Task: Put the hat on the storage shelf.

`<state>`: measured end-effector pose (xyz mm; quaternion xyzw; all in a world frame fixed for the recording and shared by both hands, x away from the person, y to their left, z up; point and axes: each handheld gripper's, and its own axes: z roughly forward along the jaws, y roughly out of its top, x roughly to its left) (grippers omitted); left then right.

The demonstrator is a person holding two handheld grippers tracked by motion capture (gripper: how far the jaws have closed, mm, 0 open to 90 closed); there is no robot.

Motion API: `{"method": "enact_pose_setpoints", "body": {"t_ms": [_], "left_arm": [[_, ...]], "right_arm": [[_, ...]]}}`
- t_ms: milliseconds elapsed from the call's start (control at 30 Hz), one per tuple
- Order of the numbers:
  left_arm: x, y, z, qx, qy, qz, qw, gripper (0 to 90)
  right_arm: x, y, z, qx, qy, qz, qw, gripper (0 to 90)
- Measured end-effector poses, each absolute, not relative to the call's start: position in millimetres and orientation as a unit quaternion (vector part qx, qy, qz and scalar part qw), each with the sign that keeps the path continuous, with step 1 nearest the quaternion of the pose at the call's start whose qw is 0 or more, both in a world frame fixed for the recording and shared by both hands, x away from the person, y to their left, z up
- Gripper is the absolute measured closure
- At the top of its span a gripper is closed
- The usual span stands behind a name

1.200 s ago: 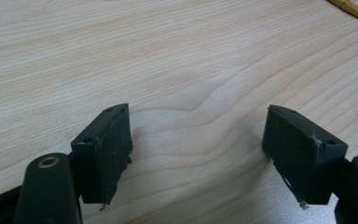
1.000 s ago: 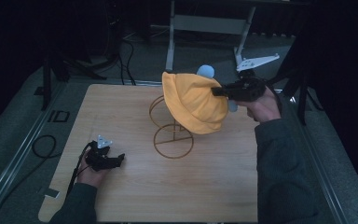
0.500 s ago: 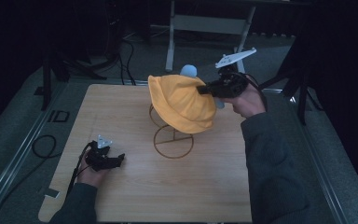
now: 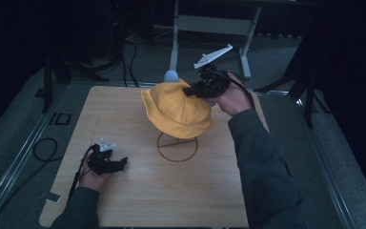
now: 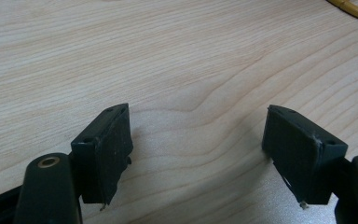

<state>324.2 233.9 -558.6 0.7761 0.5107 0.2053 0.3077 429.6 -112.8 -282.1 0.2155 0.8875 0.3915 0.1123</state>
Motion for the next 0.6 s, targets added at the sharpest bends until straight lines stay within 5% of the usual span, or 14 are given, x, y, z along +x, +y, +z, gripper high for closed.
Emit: {"method": "enact_pose_setpoints", "body": {"t_ms": [167,400,600], "left_arm": [[324,234,-558,0.777,0.510,0.205,0.307,24.3],[324,234,-558,0.777,0.510,0.205,0.307,24.3],[324,233,-558,0.777,0.511,0.204,0.307,24.3]], "right_arm": [[429,-101,-285,0.205,0.894,0.386,0.100,67.4],[426,-108,-276,0.208,0.882,0.406,0.116,63.9],[426,-113,-273,0.216,0.875,0.413,0.130,81.7]]}}
